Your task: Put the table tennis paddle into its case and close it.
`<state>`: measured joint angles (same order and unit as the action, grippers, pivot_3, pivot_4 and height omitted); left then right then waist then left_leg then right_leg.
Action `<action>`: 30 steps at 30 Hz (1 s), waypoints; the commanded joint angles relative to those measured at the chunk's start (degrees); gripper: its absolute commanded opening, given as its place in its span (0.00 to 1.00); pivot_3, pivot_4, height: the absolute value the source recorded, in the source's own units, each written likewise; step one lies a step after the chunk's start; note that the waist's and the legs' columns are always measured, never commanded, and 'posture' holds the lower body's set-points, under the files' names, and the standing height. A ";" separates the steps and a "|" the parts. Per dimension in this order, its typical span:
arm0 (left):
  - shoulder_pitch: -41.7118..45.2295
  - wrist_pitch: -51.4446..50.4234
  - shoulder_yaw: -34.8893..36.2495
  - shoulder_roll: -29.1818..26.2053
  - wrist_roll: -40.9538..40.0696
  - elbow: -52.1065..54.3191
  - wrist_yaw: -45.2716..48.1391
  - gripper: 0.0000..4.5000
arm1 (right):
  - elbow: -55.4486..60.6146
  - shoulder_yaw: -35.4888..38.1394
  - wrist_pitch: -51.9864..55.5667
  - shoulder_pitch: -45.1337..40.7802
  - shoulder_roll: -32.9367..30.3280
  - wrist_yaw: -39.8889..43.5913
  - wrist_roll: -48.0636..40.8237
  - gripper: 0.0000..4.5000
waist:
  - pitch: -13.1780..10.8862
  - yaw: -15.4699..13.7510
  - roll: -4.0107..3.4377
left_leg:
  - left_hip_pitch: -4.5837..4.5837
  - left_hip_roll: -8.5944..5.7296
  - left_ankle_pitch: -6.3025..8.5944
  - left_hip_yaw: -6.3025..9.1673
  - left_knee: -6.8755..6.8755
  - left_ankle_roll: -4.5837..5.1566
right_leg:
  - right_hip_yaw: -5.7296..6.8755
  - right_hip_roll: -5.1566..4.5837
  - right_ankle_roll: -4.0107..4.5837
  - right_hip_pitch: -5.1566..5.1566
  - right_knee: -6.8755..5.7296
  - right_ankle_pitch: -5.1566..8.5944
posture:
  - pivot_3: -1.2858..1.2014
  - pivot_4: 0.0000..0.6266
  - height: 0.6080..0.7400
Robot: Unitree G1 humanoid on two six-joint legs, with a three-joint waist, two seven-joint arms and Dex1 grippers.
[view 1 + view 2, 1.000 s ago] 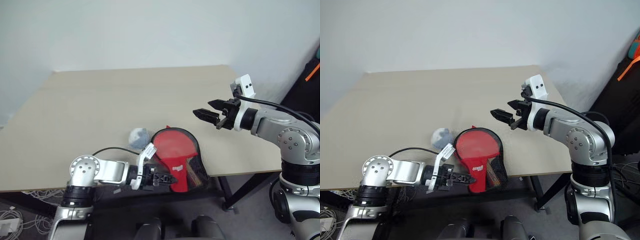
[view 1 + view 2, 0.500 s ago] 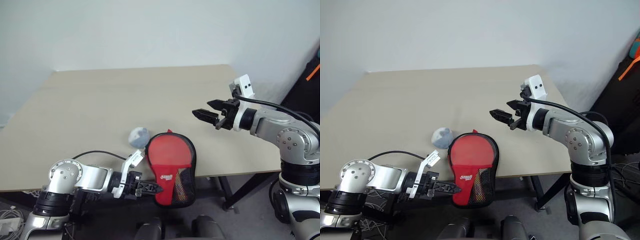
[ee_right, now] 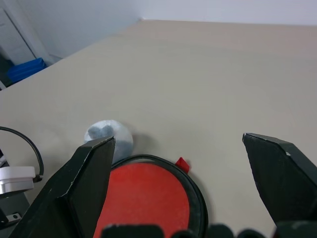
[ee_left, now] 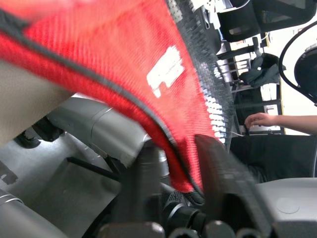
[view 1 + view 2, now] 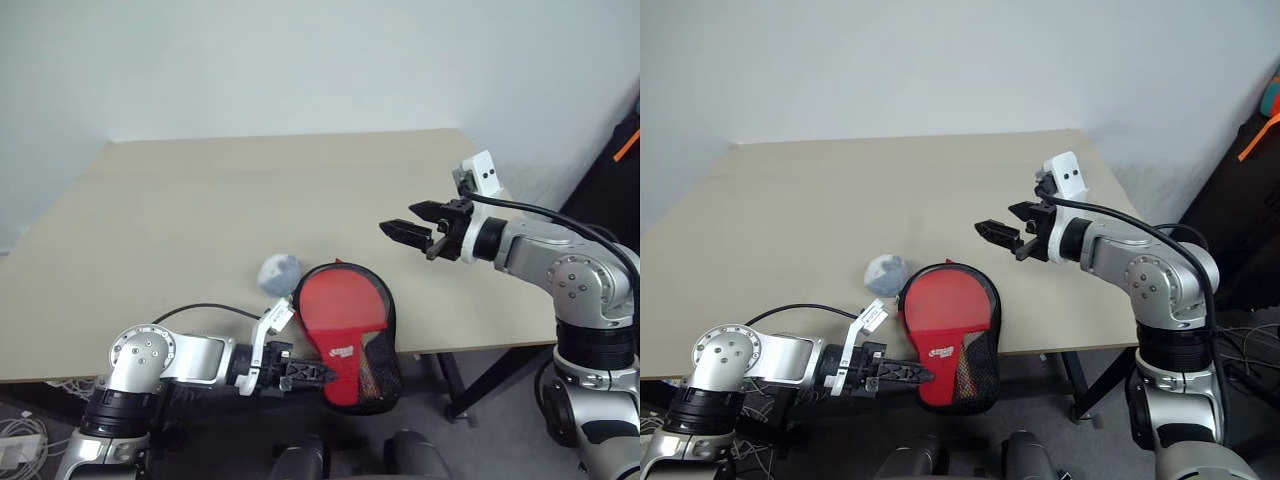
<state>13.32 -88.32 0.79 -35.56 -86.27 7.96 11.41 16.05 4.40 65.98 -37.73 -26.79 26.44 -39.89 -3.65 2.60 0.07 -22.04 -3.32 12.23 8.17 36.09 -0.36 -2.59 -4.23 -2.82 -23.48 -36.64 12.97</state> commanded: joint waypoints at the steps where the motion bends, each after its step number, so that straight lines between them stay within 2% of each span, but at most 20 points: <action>1: 0.72 -0.06 1.58 -2.58 -1.40 1.92 2.58 0.55 | 0.42 0.82 -1.18 -1.93 -0.02 0.26 -0.23 1.00 | 0.00 0.03 0.00 | 0.00 0.00 0.00 0.00 0.00 0.00 | 0.00 0.00 0.00 0.00 0.00 0.00 | 0.52 0.00 0.99; 3: 0.90 -0.97 2.21 -5.63 -0.67 2.32 5.26 0.72 | 0.49 0.83 -1.16 -1.83 0.10 0.23 -0.30 1.00 | -0.01 0.08 0.00 | 0.00 0.01 0.00 -0.01 0.00 0.00 | 0.00 0.02 0.00 -0.02 -0.01 0.00 | 0.52 0.00 0.99; 7: 1.75 -1.05 2.88 -13.20 2.84 3.95 13.67 0.99 | 0.47 0.66 -1.31 -1.70 0.37 0.32 -0.35 1.00 | -0.03 0.09 -0.03 | -0.01 0.02 0.00 -0.02 -0.02 -0.01 | 0.00 0.03 0.01 -0.07 -0.01 0.00 | 0.52 0.00 0.99; 10: 3.20 4.33 2.43 -19.84 8.89 7.33 25.61 0.99 | 0.47 0.17 -1.53 -1.62 0.47 0.75 -0.35 1.00 | -0.06 0.09 -0.04 | -0.03 0.02 0.10 -0.07 -0.02 -0.16 | 0.00 0.02 0.02 -0.09 0.00 0.01 | 0.52 0.00 0.99; 12: 4.10 13.88 0.06 -24.90 17.60 9.85 36.44 0.99 | 0.27 -0.12 -1.21 -1.65 0.77 0.68 -0.46 1.00 | -0.09 0.05 -0.05 | -0.06 0.02 0.13 -0.08 -0.03 -0.22 | 0.01 0.00 0.02 -0.11 0.03 0.01 | 0.52 0.00 0.99; 14: 7.52 19.99 -0.33 -25.30 22.06 8.03 42.23 0.99 | 0.35 -1.44 -1.93 -1.61 0.92 0.81 0.32 1.00 | -0.12 0.01 -0.13 | -0.09 0.02 0.14 -0.13 -0.05 -0.24 | 0.00 -0.02 0.05 -0.15 0.07 0.00 | 0.52 0.00 0.99; 16: 12.27 24.53 0.02 -23.21 25.20 4.45 44.84 0.99 | 0.10 -2.96 -3.02 -1.67 1.51 0.71 1.28 1.00 | -0.14 0.00 -0.15 | -0.11 -0.04 0.14 -0.17 -0.06 -0.23 | 0.01 -0.11 0.04 -0.14 0.07 0.00 | 0.52 0.00 0.99; 19: 20.43 31.66 0.96 -18.08 31.03 -3.78 44.89 1.00 | -1.60 -4.00 -3.86 -2.43 4.58 -1.24 2.28 0.87 | -0.16 0.04 -0.10 | -0.12 -0.01 0.12 -0.14 -0.06 -0.21 | 0.06 -0.07 0.03 -0.13 0.06 -0.01 | 0.52 0.00 0.99; 23: 26.91 39.88 2.49 -11.31 38.59 -15.31 41.71 1.00 | -2.76 -7.09 -5.14 -2.42 9.46 -3.40 4.43 0.58 | -0.16 0.29 -0.11 | -0.11 0.05 -0.02 -0.13 -0.08 0.04 | -0.02 0.07 -0.13 -0.19 0.03 -0.10 | 0.52 0.00 0.99; 30: 24.66 51.13 2.75 -4.32 48.75 -23.31 39.16 1.00 | -4.84 -15.17 -8.68 -0.32 14.94 -5.65 10.76 0.03 | -0.13 0.32 -0.06 | -0.47 0.09 -0.06 -0.05 -0.05 -0.01 | -0.08 0.14 -0.12 -0.56 -0.07 -0.16 | 0.52 0.00 0.99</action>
<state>38.24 -40.25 2.55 -40.00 -39.88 -14.90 51.07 11.26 -9.60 59.55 -37.94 -12.47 21.23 -30.64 -3.78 2.92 0.01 -22.53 -3.23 12.15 8.13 36.06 -0.40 -2.66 -4.08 -2.92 -24.05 -36.72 12.79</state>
